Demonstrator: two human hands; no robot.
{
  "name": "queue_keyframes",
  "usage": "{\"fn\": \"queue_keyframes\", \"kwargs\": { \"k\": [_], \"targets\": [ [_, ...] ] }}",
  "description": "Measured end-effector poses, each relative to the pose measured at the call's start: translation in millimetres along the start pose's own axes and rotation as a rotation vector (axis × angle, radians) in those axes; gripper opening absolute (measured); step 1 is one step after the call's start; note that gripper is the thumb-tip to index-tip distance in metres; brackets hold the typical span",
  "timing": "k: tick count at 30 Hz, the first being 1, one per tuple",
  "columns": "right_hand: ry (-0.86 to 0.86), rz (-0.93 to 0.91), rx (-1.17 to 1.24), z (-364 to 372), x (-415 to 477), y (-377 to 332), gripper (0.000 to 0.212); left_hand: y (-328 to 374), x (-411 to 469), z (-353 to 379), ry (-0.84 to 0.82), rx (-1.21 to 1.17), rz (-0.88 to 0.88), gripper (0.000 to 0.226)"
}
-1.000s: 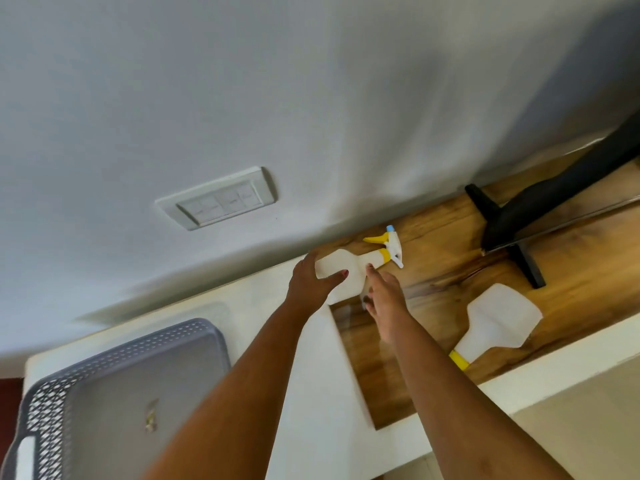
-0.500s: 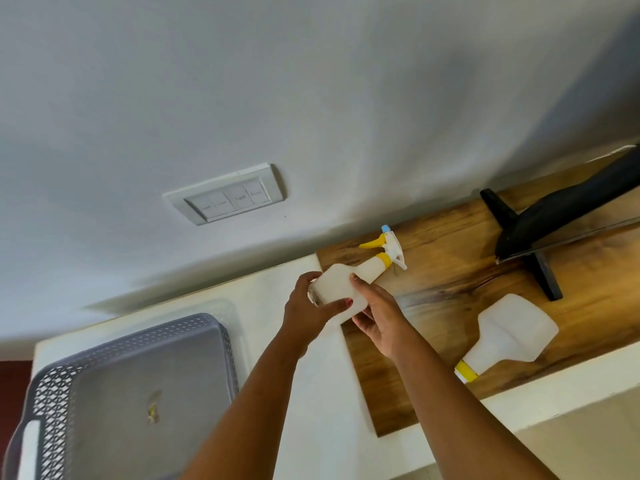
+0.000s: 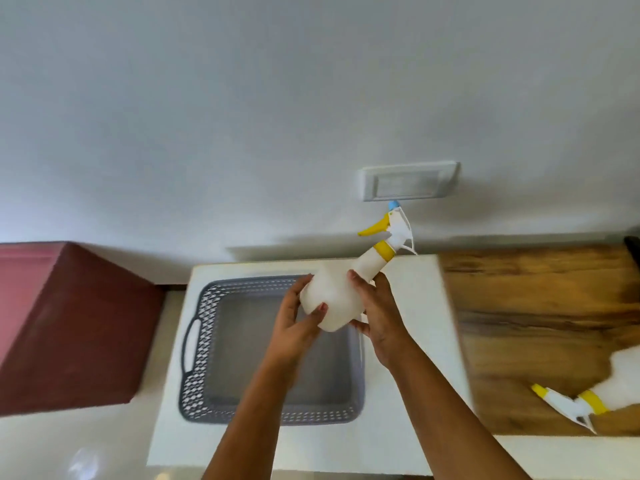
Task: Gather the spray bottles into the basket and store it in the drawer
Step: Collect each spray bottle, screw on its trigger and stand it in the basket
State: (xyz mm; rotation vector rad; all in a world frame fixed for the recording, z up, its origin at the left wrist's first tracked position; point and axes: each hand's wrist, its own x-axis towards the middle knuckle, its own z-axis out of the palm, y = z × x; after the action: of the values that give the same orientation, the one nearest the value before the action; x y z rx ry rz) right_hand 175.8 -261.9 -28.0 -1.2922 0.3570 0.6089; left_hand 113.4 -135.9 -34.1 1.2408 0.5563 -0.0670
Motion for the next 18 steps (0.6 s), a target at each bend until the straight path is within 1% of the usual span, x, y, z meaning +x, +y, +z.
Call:
{"fn": "queue_keyframes", "kwargs": {
  "k": [2, 3, 5, 7, 9, 11, 14, 18],
  "targets": [
    [-0.035, -0.034, -0.066, 40.0, 1.0, 16.4, 0.026, 5.3, -9.1, -43.5, 0.079, -0.063, 0.027, 0.042],
    [-0.047, -0.066, -0.108, 56.5, 1.5, 25.8, 0.025, 5.8, -11.7, -61.0, 0.115, -0.073, 0.021, 0.037],
    [-0.061, -0.126, -0.220, 92.2, 2.7, 50.0, 0.033, 2.7, -15.2, -99.7, 0.194, -0.063, 0.006, 0.032],
    [-0.046, -0.180, -0.362, 122.2, 3.3, 71.2, 0.037, -0.8, -15.5, -128.9, 0.282, 0.003, 0.003, 0.033],
    [-0.004, -0.223, -0.518, 144.1, 5.3, 87.6, 0.040, -0.8, -13.1, -146.8, 0.379, 0.090, -0.001, 0.033],
    [0.055, -0.259, -0.679, 163.4, 8.5, 100.8, 0.051, -0.2, -8.7, -160.9, 0.441, 0.128, -0.012, 0.033],
    [0.158, -0.310, -0.818, 185.0, 11.1, 109.9, 0.057, -5.1, -1.3, -175.1, 0.442, 0.153, -0.040, 0.029],
    [0.177, -0.344, -0.979, 204.7, 20.3, 119.5, 0.058, -11.0, 5.9, -186.3, 0.402, 0.190, -0.098, 0.031]
  ]
}}
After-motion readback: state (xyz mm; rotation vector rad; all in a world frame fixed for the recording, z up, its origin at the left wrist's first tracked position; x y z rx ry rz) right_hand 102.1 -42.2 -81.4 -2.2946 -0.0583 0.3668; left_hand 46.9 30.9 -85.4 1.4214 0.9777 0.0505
